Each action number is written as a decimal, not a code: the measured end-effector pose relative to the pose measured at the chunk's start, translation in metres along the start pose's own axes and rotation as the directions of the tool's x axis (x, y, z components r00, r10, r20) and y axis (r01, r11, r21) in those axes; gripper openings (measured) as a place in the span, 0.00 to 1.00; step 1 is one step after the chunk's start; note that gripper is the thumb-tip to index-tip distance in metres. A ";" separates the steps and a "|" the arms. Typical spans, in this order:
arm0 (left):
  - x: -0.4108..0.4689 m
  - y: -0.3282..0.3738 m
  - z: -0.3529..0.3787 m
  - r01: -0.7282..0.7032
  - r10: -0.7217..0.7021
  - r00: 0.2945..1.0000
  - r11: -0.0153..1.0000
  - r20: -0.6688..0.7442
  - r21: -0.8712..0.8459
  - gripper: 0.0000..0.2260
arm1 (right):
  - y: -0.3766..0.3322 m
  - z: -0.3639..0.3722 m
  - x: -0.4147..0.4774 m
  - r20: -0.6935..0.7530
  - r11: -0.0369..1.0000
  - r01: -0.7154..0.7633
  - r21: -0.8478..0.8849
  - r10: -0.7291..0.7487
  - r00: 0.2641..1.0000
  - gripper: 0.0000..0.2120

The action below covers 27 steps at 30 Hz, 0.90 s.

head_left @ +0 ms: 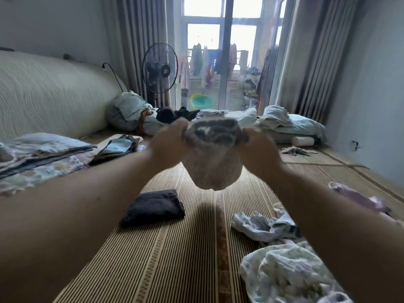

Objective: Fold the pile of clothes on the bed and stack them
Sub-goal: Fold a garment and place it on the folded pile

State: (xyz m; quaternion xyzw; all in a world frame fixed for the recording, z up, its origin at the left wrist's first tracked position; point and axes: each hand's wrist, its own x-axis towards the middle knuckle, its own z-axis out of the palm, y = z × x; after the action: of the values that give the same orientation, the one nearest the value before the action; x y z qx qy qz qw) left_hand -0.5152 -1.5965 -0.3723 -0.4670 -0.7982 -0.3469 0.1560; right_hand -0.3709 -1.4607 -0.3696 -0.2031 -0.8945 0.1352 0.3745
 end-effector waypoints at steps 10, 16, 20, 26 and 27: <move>-0.235 -0.070 0.080 -0.170 0.077 0.756 0.982 0.650 0.081 0.06 | 0.041 0.092 -0.244 0.629 0.931 -0.360 -0.054 0.312 0.712 0.05; -0.283 -0.085 0.061 -0.143 0.141 0.589 0.987 0.796 -0.069 0.12 | 0.023 0.080 -0.287 0.798 0.960 -0.274 -0.053 0.206 0.566 0.12; -0.273 -0.083 0.044 0.324 0.007 0.579 0.916 0.815 -0.238 0.15 | 0.015 0.067 -0.265 0.785 0.921 -0.386 0.056 0.198 0.587 0.08; -0.220 -0.075 0.074 0.433 -0.327 0.793 0.896 0.514 -0.098 0.03 | 0.035 0.106 -0.212 0.530 0.874 -0.484 0.049 0.388 0.754 0.07; -0.216 -0.076 0.081 0.435 -0.367 0.818 0.898 0.443 -0.059 0.05 | 0.040 0.112 -0.210 0.491 0.845 -0.533 0.041 0.448 0.747 0.13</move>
State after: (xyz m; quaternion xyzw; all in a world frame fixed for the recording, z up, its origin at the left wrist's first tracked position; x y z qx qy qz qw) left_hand -0.4629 -1.7021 -0.5847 -0.3624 -0.8632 -0.3248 -0.1341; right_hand -0.3080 -1.5336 -0.5912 -0.3591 -0.8559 0.3532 0.1174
